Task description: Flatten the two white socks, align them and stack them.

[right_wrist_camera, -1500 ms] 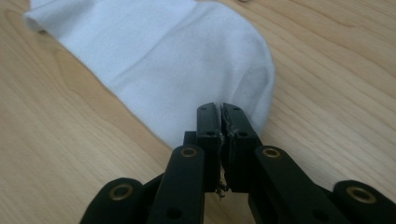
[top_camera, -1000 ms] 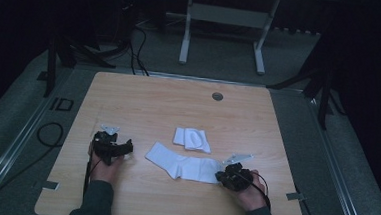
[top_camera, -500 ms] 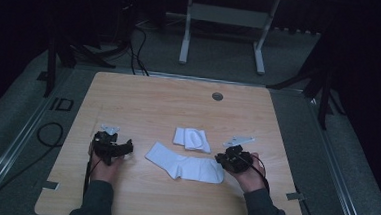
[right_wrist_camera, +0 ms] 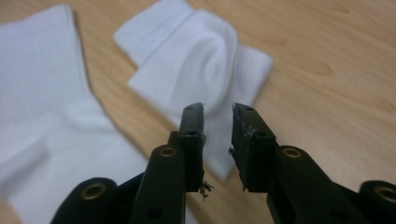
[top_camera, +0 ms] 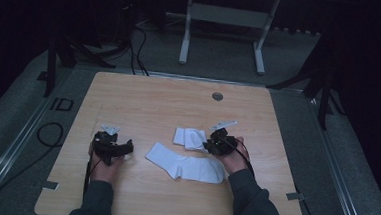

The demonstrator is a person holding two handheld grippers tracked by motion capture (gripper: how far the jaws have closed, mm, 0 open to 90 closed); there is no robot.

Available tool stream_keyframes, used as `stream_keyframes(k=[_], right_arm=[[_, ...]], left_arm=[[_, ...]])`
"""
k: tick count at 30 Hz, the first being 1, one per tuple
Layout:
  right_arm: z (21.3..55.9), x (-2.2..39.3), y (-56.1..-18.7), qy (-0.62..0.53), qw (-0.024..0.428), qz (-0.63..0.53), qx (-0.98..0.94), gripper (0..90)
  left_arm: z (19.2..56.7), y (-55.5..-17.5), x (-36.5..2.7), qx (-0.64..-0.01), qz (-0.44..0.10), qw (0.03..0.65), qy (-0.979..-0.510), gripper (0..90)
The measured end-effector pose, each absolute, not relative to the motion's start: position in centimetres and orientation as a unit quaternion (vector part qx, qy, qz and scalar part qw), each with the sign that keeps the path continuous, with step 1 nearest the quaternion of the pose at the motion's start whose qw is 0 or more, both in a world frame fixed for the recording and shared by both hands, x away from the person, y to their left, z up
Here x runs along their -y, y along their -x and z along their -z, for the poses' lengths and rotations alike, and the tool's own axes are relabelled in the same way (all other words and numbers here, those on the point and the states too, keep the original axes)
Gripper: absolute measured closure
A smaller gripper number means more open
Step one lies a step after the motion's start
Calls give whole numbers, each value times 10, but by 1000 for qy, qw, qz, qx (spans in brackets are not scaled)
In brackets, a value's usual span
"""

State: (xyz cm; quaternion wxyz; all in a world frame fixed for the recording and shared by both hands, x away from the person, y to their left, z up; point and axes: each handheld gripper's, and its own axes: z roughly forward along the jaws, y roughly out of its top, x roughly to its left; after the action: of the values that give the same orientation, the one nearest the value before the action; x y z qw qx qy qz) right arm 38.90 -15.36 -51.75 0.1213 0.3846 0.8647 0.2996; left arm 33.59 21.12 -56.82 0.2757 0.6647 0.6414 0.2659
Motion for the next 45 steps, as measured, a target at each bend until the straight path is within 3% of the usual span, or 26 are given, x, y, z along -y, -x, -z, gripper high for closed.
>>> stream_keyframes(k=[6,8,11,12,45], right_arm=[[523,141,-410,-405,118,-287,-860,661],[524,141,-414,-416,111,-287,-856,720],[522,139,-412,-412,107,-294,-855,882],[520,138,-410,-410,109,-293,-857,887],[466,153,-394,-380,153,-325,-852,894]], left_arm=[[568,-336,-211,-641,-266,276,-665,139],[568,-336,-211,-641,-266,276,-665,139],[568,-336,-211,-641,-266,276,-665,139],[568,-336,-211,-641,-266,276,-665,139],[568,-336,-211,-641,-266,276,-665,139]])
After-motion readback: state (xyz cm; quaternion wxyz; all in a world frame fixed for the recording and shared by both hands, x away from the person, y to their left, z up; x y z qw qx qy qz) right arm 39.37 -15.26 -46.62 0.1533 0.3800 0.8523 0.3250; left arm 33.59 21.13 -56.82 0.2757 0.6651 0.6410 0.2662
